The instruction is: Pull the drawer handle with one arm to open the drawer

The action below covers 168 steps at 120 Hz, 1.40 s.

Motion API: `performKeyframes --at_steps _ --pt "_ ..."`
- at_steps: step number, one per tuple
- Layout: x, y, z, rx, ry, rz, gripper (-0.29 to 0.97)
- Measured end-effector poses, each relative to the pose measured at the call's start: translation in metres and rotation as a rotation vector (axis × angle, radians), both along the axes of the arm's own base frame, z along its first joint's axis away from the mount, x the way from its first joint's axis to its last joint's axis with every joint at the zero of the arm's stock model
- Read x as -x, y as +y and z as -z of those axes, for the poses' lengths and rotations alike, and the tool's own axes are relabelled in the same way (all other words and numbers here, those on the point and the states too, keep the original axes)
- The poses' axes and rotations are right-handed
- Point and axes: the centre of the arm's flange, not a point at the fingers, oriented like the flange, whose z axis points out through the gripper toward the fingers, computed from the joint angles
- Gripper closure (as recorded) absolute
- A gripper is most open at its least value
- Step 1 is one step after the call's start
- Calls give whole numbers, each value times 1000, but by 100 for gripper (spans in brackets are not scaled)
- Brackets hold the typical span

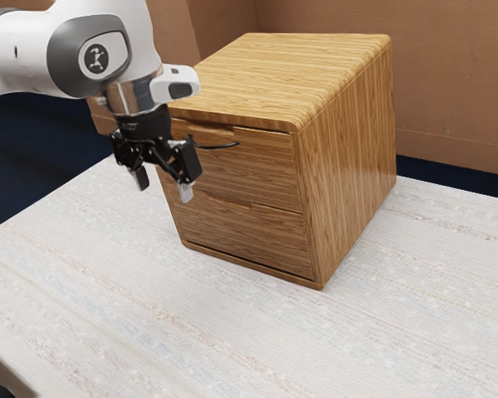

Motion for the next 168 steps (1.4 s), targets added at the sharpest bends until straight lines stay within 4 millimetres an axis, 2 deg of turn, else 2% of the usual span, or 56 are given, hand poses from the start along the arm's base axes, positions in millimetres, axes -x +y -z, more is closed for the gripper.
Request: performKeyframes --at_steps 16,32,35,42,46,51,56,64,76,92,116,137,168 --pt "0 -6 1 2 8 10 0" --pt "2 5 2 14 13 -11 0" --pt "6 7 -6 17 -2 -15 0" --pt "33 6 -63 -2 -98 -27 0" --pt "48 5 -86 -12 -132 -56 0" --pt "63 3 -104 -18 -155 -118 0" --pt "69 -5 -110 -16 -158 -185 0" --pt "67 -36 -108 -4 -152 -272 0" --pt "51 -79 -91 28 -129 -386 0" --pt "36 -113 -73 49 -114 -540 0" --pt "43 -160 -78 114 -112 -702 0" --pt "50 -192 -81 148 -102 -800 0" --pt "42 -215 -57 154 -90 -932 0"
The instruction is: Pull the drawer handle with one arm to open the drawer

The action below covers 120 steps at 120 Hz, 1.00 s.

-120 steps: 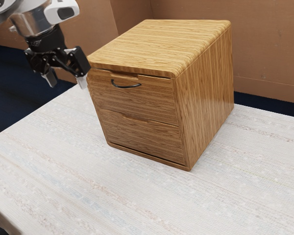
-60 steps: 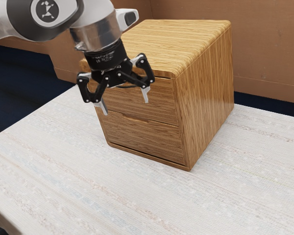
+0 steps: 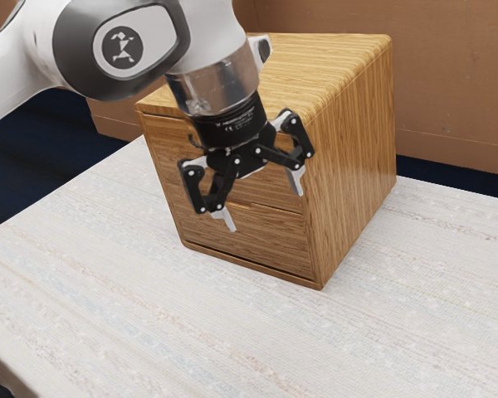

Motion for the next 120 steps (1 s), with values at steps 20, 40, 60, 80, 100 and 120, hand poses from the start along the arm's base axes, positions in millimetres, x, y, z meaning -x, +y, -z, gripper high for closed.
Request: performKeyframes --at_steps 20,40,60,80,100,120 --pt "-1 -9 3 12 -12 -58 0" --pt "-1 -16 2 25 -18 -102 0" --pt "-1 -20 2 31 -20 -136 0" --pt "-16 -8 13 25 -9 -196 0" --pt "-39 133 14 30 -23 -473 0" --pt "-22 284 14 29 -35 -761 0"
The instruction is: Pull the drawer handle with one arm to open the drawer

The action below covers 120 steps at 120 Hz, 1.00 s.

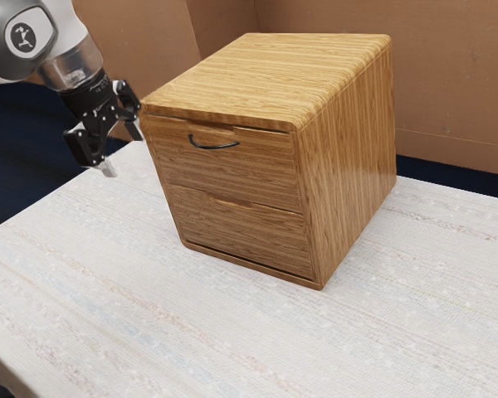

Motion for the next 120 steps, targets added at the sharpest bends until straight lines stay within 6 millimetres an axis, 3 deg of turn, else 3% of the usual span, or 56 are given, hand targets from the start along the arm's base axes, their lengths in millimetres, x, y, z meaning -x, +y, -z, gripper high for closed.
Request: performKeyframes --at_steps 8,16,23,41,52,62,83,93,105,120 --pt "5 20 0 1 -3 -42 0" --pt "2 14 2 2 -1 -34 0" --pt "-6 -12 3 3 0 9 0" --pt "-21 -103 3 5 -1 164 0" --pt "-23 -129 4 6 -1 206 0" --pt "-23 -124 4 7 -2 193 0" --pt "-19 -75 2 7 -5 102 0" --pt "-17 -62 1 7 -9 77 0" --pt "-17 -63 1 7 -11 76 0" --pt "-19 -79 0 7 -12 103 0"
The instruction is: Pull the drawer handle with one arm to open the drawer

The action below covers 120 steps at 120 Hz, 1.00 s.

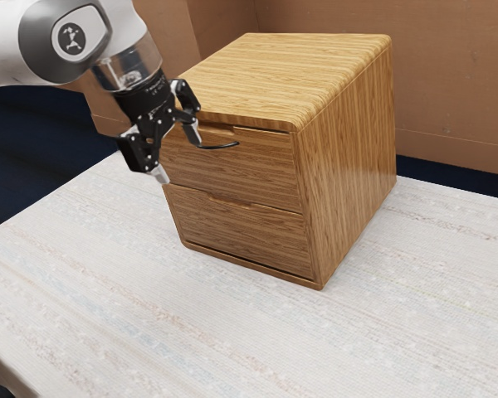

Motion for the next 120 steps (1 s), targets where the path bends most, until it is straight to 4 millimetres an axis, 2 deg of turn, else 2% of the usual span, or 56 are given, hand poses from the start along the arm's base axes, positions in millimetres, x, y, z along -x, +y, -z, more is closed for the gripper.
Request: performKeyframes --at_steps 24,37,67,85,97,120 --pt "-5 -19 1 -8 -40 28 0" --pt "10 -23 8 -12 -77 35 0" --pt "13 2 0 -28 -170 -14 0" --pt "9 -5 0 -31 -201 -2 0" --pt "6 -13 7 -29 -200 10 0" --pt "5 -10 15 -29 -195 3 0"
